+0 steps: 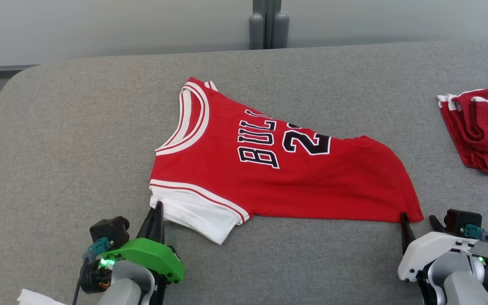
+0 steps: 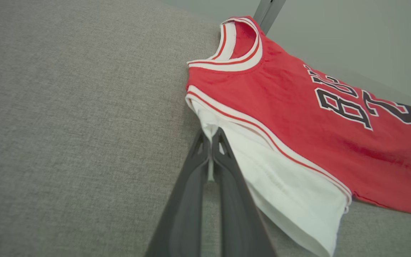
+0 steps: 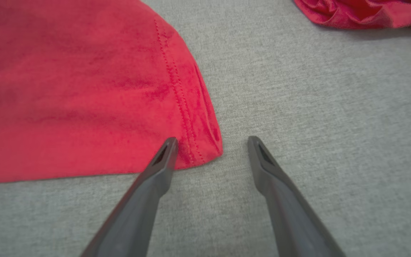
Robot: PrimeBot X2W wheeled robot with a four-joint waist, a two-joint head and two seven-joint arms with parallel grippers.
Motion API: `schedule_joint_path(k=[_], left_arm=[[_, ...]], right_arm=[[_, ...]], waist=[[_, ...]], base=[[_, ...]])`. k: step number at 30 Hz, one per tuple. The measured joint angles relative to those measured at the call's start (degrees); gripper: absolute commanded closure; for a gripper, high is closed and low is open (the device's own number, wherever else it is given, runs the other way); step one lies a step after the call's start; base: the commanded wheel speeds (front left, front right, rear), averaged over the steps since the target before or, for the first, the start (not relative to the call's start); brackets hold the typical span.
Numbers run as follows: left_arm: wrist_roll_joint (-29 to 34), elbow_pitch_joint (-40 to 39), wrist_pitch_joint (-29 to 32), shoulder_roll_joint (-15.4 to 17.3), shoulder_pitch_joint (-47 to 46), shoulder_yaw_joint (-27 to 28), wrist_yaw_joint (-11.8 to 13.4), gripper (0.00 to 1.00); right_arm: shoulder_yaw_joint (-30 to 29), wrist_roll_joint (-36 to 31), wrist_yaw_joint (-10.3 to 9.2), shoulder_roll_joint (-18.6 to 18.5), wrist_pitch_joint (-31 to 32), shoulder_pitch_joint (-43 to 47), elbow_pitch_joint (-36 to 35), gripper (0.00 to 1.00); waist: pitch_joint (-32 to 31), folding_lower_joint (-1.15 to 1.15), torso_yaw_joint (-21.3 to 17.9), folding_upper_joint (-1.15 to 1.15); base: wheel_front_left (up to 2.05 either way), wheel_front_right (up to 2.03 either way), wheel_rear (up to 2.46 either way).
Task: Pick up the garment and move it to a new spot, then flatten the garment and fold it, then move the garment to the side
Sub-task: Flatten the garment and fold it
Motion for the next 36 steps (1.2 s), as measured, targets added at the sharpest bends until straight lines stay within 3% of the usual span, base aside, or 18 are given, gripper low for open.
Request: schedule_joint_path(k=[1, 2, 3, 6, 7, 13, 20, 26, 36], left_arm=[[0.0, -0.4, 0.1, 0.0, 0.1, 0.0, 0.1, 1.00], [-0.1, -0.7, 0.2, 0.1, 0.2, -0.1, 0.2, 1.00], [-0.2, -1.0, 0.2, 0.1, 0.3, -0.1, 0.4, 1.00], [-0.2, -2.1, 0.2, 0.3, 0.4, -0.1, 0.5, 1.00], [-0.2, -2.3, 0.2, 0.4, 0.4, -0.1, 0.5, 1.00], [0.3, -4.8, -0.1, 1.1, 0.2, -0.1, 1.0, 1.00], [2.7, -14.3, -0.9, 4.2, -1.6, 0.9, 1.9, 1.00], [6.1, -30.4, 0.0, 8.8, -2.5, 2.2, 4.6, 1.00], [10.6, -61.9, 9.3, 17.3, -7.5, 6.2, 8.8, 1.00]], right_arm=[[0.7, 0.2, 0.00, 0.0, 0.3, 0.0, 0.5, 0.00], [1.4, 0.8, 0.00, 0.0, 0.3, -0.3, 0.8, 0.20], [1.9, 1.1, -0.01, -0.1, 0.3, -0.4, 1.0, 0.55], [3.5, 2.5, -0.02, -0.1, -0.5, -1.3, 1.7, 0.92], [3.9, 2.5, -0.01, 0.0, -0.7, -1.5, 2.1, 1.00], [6.0, 4.4, -0.01, -0.1, -3.6, -3.5, 1.9, 1.00], [8.7, 15.4, -0.01, -0.6, -8.5, -3.8, -8.7, 1.00], [9.0, 18.6, -0.02, -2.4, -9.3, 0.2, -26.1, 1.00], [4.7, 17.3, -0.02, -2.1, -1.3, 5.0, -61.0, 1.00]], waist=[[0.0, 0.00, 0.0, 0.00], [0.0, 0.00, -0.1, 0.00], [0.0, 0.00, -0.2, 0.00], [-0.1, 0.00, -0.5, 0.00], [-0.2, 0.00, -0.6, 0.00], [-0.9, 0.00, -1.1, 0.00], [-2.7, 0.00, -1.8, 0.00], [-4.3, 0.00, -2.8, 0.00], [-4.7, 0.00, -5.3, 0.00]], base=[[0.00, 0.00, 0.00], [0.00, 0.00, 0.00], [0.00, 0.00, 0.00], [0.00, 0.00, 0.00], [0.00, 0.00, 0.00], [0.00, 0.00, 0.00], [0.00, 0.00, 0.00], [0.00, 0.00, 0.00], [0.00, 0.00, 0.00]])
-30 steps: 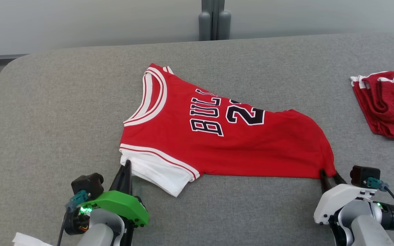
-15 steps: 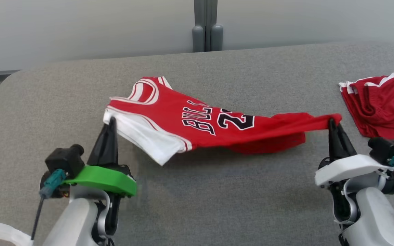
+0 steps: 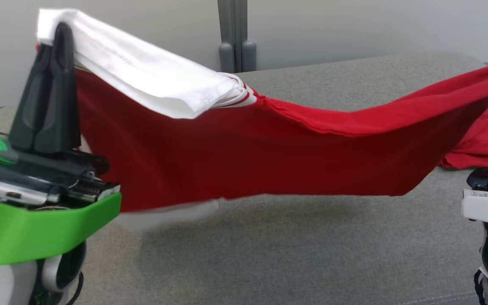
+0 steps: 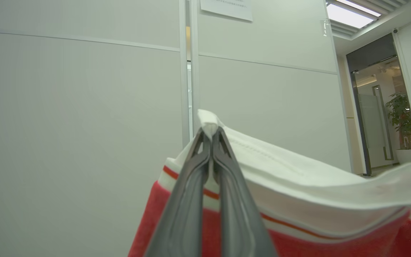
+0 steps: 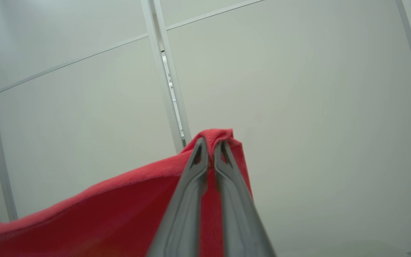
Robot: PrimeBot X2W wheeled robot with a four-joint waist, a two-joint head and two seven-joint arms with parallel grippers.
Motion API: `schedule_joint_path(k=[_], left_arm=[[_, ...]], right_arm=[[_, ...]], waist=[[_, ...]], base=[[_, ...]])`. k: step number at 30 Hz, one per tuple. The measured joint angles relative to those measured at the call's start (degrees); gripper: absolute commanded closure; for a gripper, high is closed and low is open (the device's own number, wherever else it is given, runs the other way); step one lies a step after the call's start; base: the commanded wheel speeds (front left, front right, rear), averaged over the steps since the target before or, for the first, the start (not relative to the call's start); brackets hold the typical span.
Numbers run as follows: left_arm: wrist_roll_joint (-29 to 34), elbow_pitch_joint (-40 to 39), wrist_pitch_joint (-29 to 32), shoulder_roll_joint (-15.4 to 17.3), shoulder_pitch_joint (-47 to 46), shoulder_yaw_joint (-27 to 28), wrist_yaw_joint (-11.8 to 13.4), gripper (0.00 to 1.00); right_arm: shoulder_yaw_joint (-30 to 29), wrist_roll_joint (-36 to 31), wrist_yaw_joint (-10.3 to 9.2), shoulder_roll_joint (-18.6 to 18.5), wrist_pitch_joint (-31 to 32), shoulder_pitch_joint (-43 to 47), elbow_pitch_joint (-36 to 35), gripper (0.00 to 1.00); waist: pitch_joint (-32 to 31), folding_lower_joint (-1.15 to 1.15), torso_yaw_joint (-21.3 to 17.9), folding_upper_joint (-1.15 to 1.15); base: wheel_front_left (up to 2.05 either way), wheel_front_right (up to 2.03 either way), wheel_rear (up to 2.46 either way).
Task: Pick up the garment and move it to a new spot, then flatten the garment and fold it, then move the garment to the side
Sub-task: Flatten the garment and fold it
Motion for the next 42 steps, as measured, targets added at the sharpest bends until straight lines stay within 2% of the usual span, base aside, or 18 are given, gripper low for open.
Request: schedule_joint_path(k=[5, 8, 10, 14, 18, 22, 26, 28, 33, 37, 42], left_arm=[[-0.8, -5.1, 5.1, 1.4, -3.2, 0.8, 0.5, 1.00], [-2.2, -2.7, 7.0, 1.6, -4.6, 0.4, 0.2, 1.00], [-3.7, 0.9, 7.6, 1.0, -6.4, 0.3, -0.4, 1.00], [-7.1, 9.5, 8.5, -0.5, -12.5, 0.7, -2.4, 1.00], [-6.2, 20.2, 9.7, -0.5, -25.4, 0.0, -5.5, 1.00], [-4.8, 33.0, 9.2, -3.7, -41.5, -0.2, -6.6, 1.00], [-3.7, 43.7, 4.9, -6.7, -54.1, 0.3, -7.7, 1.00], [-3.2, 48.4, 2.4, -7.9, -57.5, -0.1, -8.7, 1.00], [-2.9, 59.3, -3.6, -11.6, -59.2, -1.3, -10.3, 1.00], [-3.3, 65.5, -7.8, -12.9, -58.6, -1.4, -11.6, 1.00], [-3.9, 69.6, -10.4, -13.8, -54.2, -1.2, -13.8, 1.00]], right_arm=[[-0.9, 0.6, 0.00, 0.8, 5.3, 0.0, -7.9, 1.00], [-0.8, -0.5, 0.00, 1.0, 7.5, -1.2, -7.7, 1.00], [0.2, 0.2, 0.00, 1.1, 8.8, -3.5, -5.0, 1.00], [2.2, 0.7, -0.01, 0.1, 10.5, -11.7, 5.3, 1.00], [4.5, 0.3, -0.01, -1.3, 9.8, -27.5, 17.8, 1.00], [4.9, -2.4, -0.01, -1.7, 7.1, -45.8, 31.6, 1.00], [4.5, -6.1, -0.01, -1.1, 4.0, -60.2, 44.0, 1.00], [4.5, -7.6, -0.01, -0.8, 2.0, -64.4, 49.5, 1.00], [2.9, -11.4, -0.01, -0.3, -3.7, -69.2, 63.1, 1.00], [2.5, -12.9, -0.01, 0.1, -8.0, -70.6, 71.8, 1.00], [3.3, -12.5, 0.00, 0.1, -10.3, -70.2, 77.4, 1.00]], waist=[[1.5, 0.00, -0.7, 0.00], [3.1, 0.00, -0.9, 0.00], [4.5, 0.00, -1.1, 0.00], [7.7, 0.00, -1.3, 0.00], [11.7, 0.00, -1.7, 0.00], [16.0, 0.00, -2.0, 0.00], [20.4, 0.01, -2.1, 0.00], [22.4, 0.00, -2.1, 0.00], [27.8, 0.01, -1.4, 0.00], [32.0, 0.01, -0.5, 0.00], [36.2, 0.02, 0.7, 0.00]], base=[[0.00, 0.00, 0.00], [0.00, 0.00, 0.00], [0.00, 0.00, 0.00], [0.00, 0.00, 0.00], [0.00, 0.00, 0.00], [0.00, 0.00, 0.00], [0.00, 0.00, 0.00], [0.00, 0.00, 0.00], [0.00, 0.00, 0.00], [0.00, 0.00, 0.00], [0.00, 0.00, 0.00]])
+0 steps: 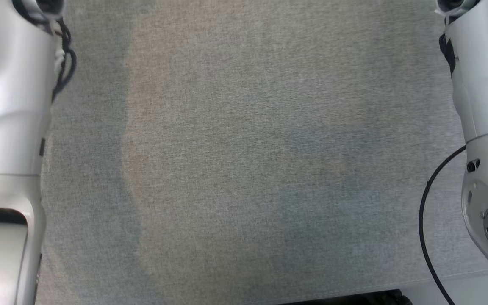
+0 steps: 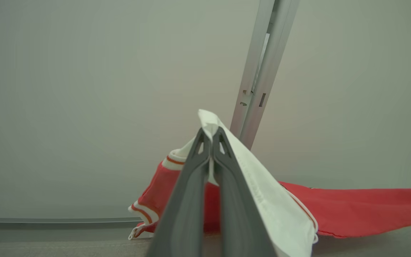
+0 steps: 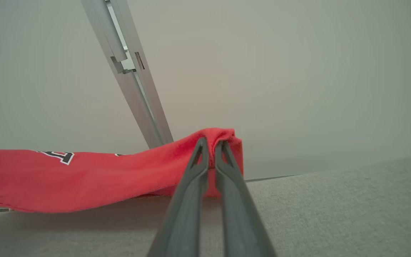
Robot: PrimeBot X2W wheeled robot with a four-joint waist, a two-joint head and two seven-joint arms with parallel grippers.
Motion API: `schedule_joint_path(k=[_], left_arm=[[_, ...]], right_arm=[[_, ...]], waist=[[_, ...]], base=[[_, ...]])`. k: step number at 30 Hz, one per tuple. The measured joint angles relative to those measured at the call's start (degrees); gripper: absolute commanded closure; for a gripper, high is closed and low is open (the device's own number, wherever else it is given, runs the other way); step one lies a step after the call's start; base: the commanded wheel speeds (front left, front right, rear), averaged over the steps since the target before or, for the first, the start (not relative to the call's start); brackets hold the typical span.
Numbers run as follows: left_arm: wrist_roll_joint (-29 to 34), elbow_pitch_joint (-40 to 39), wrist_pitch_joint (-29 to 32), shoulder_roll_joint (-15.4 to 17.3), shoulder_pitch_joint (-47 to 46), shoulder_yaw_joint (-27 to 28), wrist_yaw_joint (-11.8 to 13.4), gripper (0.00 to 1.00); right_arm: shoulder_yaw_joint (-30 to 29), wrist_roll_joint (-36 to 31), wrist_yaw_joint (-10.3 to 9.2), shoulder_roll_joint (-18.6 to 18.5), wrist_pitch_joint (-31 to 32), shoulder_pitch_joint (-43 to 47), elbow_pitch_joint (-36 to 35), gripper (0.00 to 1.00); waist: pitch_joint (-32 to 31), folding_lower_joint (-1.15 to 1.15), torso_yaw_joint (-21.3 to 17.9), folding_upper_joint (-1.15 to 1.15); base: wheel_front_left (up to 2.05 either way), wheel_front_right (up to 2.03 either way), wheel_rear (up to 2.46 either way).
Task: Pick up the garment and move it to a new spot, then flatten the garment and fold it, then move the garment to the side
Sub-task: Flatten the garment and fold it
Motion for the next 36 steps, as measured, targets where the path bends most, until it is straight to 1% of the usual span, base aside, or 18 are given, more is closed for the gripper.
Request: schedule_joint_path(k=[2, 3, 6, 10, 13, 19, 22, 24, 28, 31, 36], left_arm=[[0.0, 0.4, -0.5, -0.2, 1.8, 0.2, -1.2, 1.00], [-0.2, 0.3, -0.7, -0.4, 2.8, 0.6, -1.3, 1.00], [-0.9, -2.0, -0.8, -0.7, 7.0, 2.6, -1.9, 1.00], [0.1, -10.2, -1.0, -1.4, 14.1, 6.7, -2.0, 1.00], [1.0, -16.5, -1.0, -2.6, 21.3, 9.6, -2.3, 1.00], [2.8, -27.3, -1.0, -4.6, 37.6, 12.6, -3.6, 1.00], [2.8, -31.3, -1.0, -5.2, 44.9, 13.2, -4.0, 1.00], [3.2, -33.5, -1.0, -5.6, 49.3, 13.3, -4.2, 1.00], [2.5, -36.6, -1.0, -6.3, 57.7, 13.0, -4.2, 1.00], [1.9, -38.7, -1.0, -6.6, 62.9, 12.0, -4.1, 1.00], [0.9, -43.0, -0.4, -6.9, 71.1, 10.8, -2.6, 1.00]], right_arm=[[1.1, 1.0, 0.00, -0.5, -0.2, 0.9, 0.6, 1.00], [1.5, 1.5, -0.01, -0.6, -0.3, 1.5, 0.5, 1.00], [2.7, 4.1, 0.00, -1.0, -0.5, 4.5, -3.2, 1.00], [3.5, 7.7, 0.00, -2.5, -0.5, 10.9, -10.8, 1.00], [3.5, 10.0, 0.00, -3.0, -0.5, 16.8, -16.9, 1.00], [4.4, 10.7, 0.00, -3.1, -0.5, 31.1, -27.5, 1.00], [4.1, 10.5, 0.00, -2.9, -0.5, 37.7, -32.2, 1.00], [3.6, 9.2, 0.00, -2.8, -0.5, 41.9, -35.0, 1.00], [1.5, 9.3, 0.00, -0.9, -0.5, 50.9, -40.1, 1.00], [-0.1, 10.0, 0.00, 0.0, -0.5, 56.7, -43.7, 1.00], [-1.9, 10.9, 0.00, 1.2, -0.5, 66.3, -49.1, 1.00]], waist=[[1.2, 0.00, 0.5, 0.00], [1.4, 0.00, 0.7, 0.00], [1.3, 0.00, 1.3, 0.00], [0.0, -0.01, 1.3, 0.00], [-1.3, -0.01, 1.1, 0.00], [-5.2, -0.02, 0.9, 0.00], [-7.6, -0.02, 0.9, 0.00], [-9.3, -0.02, 1.0, 0.00], [-13.1, -0.02, 1.3, 0.00], [-15.9, -0.02, 1.7, 0.00], [-20.6, -0.02, 2.6, 0.00]], base=[[0.00, 0.00, 0.00], [0.00, 0.00, 0.00], [0.00, 0.00, 0.00], [0.00, 0.00, 0.00], [0.00, 0.00, 0.00], [0.00, 0.00, 0.00], [0.00, 0.00, 0.00], [0.00, 0.00, 0.00], [0.00, 0.00, 0.00], [0.00, 0.00, 0.00], [0.00, 0.00, 0.00]])
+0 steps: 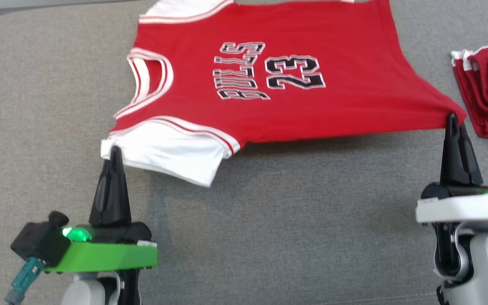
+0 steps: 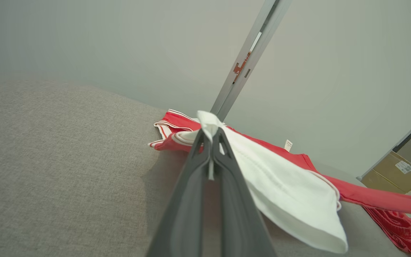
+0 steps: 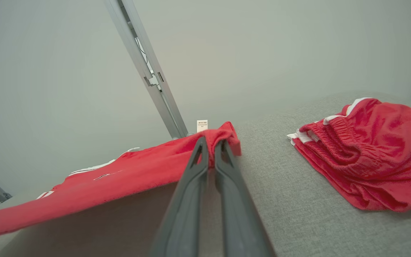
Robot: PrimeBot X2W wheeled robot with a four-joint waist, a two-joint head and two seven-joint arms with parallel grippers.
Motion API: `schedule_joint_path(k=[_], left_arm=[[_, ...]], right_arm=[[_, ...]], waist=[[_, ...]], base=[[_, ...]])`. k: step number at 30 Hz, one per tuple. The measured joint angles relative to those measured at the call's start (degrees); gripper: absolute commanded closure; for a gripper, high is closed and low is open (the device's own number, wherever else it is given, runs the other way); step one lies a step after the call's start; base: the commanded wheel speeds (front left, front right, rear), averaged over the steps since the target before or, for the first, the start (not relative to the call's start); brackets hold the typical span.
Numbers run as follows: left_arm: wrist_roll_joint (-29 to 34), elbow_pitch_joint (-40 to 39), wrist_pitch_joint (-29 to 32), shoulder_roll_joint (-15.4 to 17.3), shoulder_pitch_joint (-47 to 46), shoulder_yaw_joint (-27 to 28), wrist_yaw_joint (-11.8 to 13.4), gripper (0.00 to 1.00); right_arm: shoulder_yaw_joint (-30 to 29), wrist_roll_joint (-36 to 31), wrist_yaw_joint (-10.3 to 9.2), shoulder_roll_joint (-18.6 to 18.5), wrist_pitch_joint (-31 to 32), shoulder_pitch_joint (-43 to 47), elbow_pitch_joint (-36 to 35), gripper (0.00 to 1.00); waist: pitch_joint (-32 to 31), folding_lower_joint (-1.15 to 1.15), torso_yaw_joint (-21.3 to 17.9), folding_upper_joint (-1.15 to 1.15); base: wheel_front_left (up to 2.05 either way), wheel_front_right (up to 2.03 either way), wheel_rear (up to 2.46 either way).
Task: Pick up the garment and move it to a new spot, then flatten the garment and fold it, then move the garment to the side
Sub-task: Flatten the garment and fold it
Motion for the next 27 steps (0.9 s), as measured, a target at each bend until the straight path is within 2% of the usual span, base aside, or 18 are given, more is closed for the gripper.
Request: schedule_joint_path(k=[7, 10, 16, 27], left_arm=[[0.0, -4.8, 3.1, 0.2, 8.8, -1.8, 1.9, 1.00], [-0.5, -5.3, 4.2, 0.3, 10.6, -2.2, 2.3, 1.00], [-0.1, -3.4, 4.9, 0.5, 10.8, -3.4, 3.0, 1.00], [0.8, 1.7, 4.2, 0.6, 5.7, -4.6, 3.0, 1.00]], right_arm=[[-2.1, -1.3, 0.00, 0.7, 2.1, 10.7, -6.1, 1.00], [-2.2, -0.1, 0.00, 0.7, 3.0, 13.0, -6.5, 1.00], [-1.9, -1.7, 0.00, 0.7, 3.3, 12.9, -2.2, 1.00], [0.6, -0.1, 0.00, 0.8, 1.9, 7.3, 6.4, 1.00]], waist=[[-5.1, 0.00, 1.4, 0.00], [-6.4, 0.00, 1.8, 0.00], [-6.6, 0.00, 2.0, 0.00], [-5.3, 0.00, 0.8, 0.00]], base=[[0.00, 0.00, 0.00], [0.00, 0.00, 0.00], [0.00, 0.00, 0.00], [0.00, 0.00, 0.00]])
